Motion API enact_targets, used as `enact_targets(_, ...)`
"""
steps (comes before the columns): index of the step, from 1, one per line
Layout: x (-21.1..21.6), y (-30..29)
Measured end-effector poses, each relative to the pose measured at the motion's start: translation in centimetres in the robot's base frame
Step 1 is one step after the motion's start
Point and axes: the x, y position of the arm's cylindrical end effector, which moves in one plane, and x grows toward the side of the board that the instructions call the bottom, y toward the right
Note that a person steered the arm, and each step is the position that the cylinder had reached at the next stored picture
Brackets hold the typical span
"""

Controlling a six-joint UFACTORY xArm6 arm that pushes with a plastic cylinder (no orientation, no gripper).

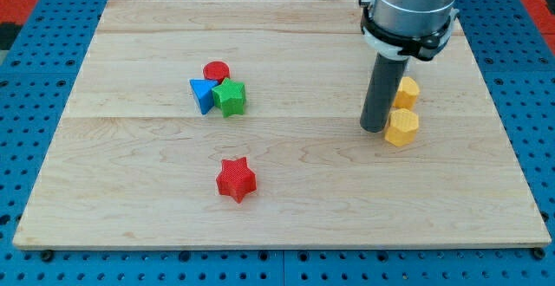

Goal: Move your arm towards the blue triangle

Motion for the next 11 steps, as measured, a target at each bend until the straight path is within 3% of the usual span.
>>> enact_targets(7, 0.2, -33.2)
enact_targets(8, -3.3, -34.0)
enact_targets(11, -3.5, -27.3)
